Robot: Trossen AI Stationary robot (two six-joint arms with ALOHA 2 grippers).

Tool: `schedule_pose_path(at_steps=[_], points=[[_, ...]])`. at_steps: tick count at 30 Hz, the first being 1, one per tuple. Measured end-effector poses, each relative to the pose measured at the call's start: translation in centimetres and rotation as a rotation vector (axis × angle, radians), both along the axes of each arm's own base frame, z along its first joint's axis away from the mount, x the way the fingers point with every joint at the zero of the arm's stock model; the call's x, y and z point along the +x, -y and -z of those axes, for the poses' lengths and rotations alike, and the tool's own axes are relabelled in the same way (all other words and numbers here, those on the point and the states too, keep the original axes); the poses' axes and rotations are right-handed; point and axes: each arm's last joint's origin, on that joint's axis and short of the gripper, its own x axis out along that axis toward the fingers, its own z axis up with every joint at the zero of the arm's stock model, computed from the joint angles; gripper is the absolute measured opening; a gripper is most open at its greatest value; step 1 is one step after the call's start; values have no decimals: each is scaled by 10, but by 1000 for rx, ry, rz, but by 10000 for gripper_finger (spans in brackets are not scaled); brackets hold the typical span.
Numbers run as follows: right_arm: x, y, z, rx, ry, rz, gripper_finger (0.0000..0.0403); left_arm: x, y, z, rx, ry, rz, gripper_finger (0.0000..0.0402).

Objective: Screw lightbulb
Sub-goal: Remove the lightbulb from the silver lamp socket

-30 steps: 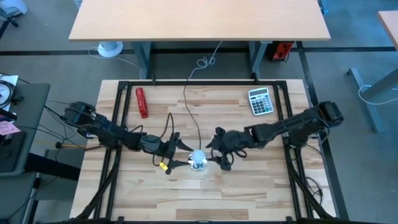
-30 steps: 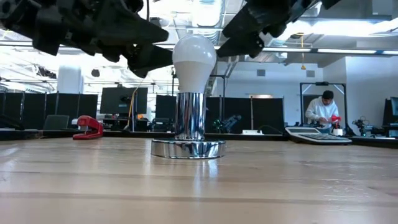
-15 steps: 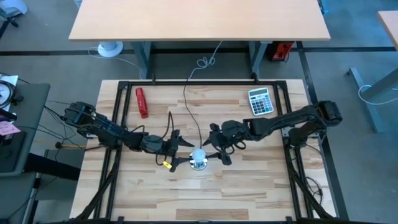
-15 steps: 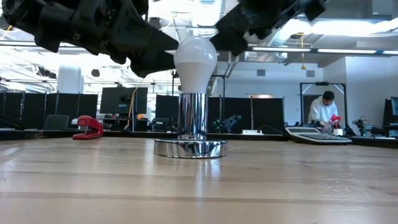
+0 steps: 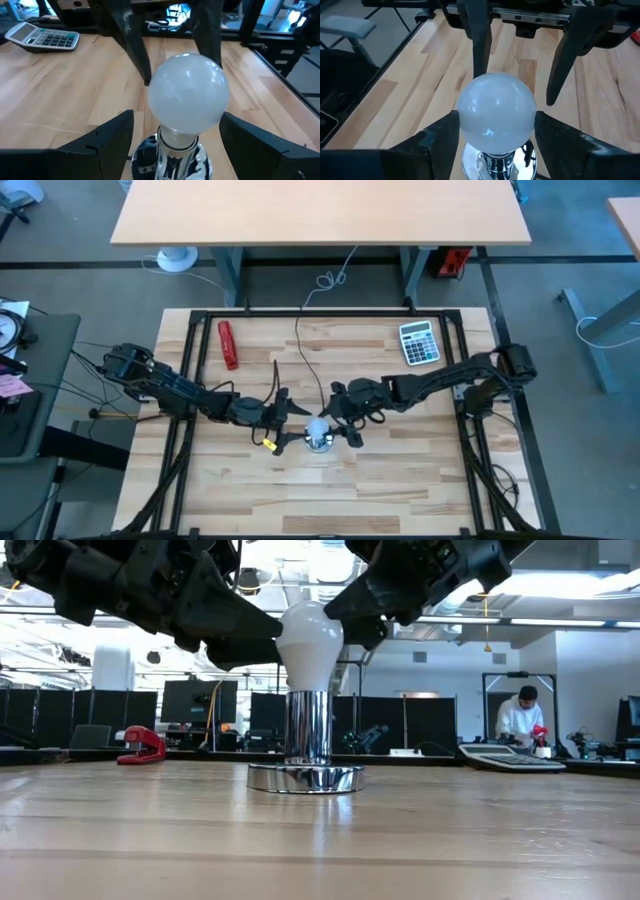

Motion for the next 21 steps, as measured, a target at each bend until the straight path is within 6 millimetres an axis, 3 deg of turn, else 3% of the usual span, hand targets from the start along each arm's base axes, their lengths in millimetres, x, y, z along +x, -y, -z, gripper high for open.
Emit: schedule_pose_path(at_steps=[21], points=[[-9, -35, 3, 19, -52, 146, 250, 2, -11, 0, 51, -1, -33, 279]])
